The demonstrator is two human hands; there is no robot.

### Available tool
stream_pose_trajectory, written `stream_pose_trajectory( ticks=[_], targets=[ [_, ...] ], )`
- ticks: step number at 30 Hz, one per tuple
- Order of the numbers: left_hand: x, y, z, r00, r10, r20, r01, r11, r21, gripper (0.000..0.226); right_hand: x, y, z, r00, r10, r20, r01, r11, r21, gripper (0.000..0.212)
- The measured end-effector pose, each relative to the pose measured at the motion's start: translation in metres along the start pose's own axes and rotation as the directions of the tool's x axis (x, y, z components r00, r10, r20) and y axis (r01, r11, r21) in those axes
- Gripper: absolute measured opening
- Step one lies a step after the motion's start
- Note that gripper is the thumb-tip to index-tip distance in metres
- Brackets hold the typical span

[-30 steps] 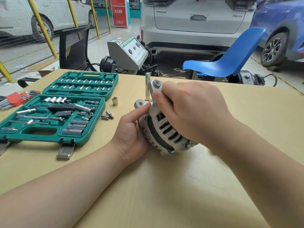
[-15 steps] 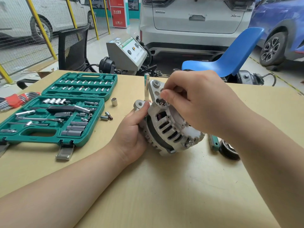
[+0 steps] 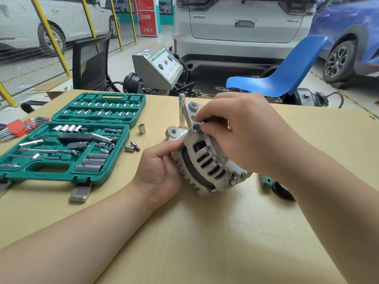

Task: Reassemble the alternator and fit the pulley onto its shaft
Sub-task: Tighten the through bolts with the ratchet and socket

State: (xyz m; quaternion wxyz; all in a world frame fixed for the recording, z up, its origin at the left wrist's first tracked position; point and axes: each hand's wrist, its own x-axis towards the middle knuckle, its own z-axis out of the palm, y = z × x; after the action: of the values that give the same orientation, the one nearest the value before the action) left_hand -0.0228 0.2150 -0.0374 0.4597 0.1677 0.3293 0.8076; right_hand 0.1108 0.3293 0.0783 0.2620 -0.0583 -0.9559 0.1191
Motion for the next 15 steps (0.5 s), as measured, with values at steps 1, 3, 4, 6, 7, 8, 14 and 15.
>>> stream_pose_trajectory(
  ticks=[1, 3, 4, 6, 7, 8, 14, 15],
  targets=[
    [0.0, 0.0, 0.0, 1.0, -0.003, 0.0, 0.003, 1.0, -0.002, 0.035, 0.0, 0.001, -0.001, 1.0, -0.003, -0.028, 0.003, 1.0, 0.024, 0.016],
    [0.0, 0.0, 0.001, 1.0, -0.006, -0.011, 0.006, 1.0, -0.011, 0.034, -0.001, 0.002, -0.001, 0.998, -0.01, -0.062, 0.013, 0.998, 0.055, 0.015],
    [-0.001, 0.0, 0.002, 1.0, -0.006, -0.017, 0.006, 1.0, -0.015, 0.034, -0.002, 0.001, -0.001, 0.998, -0.012, -0.059, 0.015, 0.998, 0.058, 0.015],
    [-0.001, 0.0, 0.002, 1.0, -0.007, -0.021, 0.006, 1.0, -0.015, 0.035, -0.002, -0.001, 0.001, 1.0, -0.011, -0.028, 0.013, 0.999, 0.052, 0.015],
    [-0.001, 0.0, 0.002, 1.0, -0.008, -0.02, 0.008, 1.0, -0.013, 0.035, -0.002, -0.002, 0.002, 1.0, -0.008, -0.017, 0.009, 0.999, 0.052, 0.015],
    [-0.002, 0.0, 0.003, 1.0, -0.008, -0.02, 0.008, 1.0, -0.011, 0.036, -0.002, -0.003, 0.003, 1.0, -0.005, -0.012, 0.005, 0.998, 0.055, 0.015],
    [-0.002, 0.001, 0.003, 1.0, -0.011, -0.014, 0.01, 1.0, -0.006, 0.036, -0.005, -0.011, 0.01, 0.999, 0.001, -0.052, -0.008, 0.991, -0.132, 0.014],
    [-0.003, 0.001, 0.003, 1.0, -0.012, -0.013, 0.012, 1.0, -0.008, 0.036, -0.006, -0.013, 0.012, 0.998, -0.008, -0.061, -0.003, 0.982, -0.187, 0.012]
  ],
)
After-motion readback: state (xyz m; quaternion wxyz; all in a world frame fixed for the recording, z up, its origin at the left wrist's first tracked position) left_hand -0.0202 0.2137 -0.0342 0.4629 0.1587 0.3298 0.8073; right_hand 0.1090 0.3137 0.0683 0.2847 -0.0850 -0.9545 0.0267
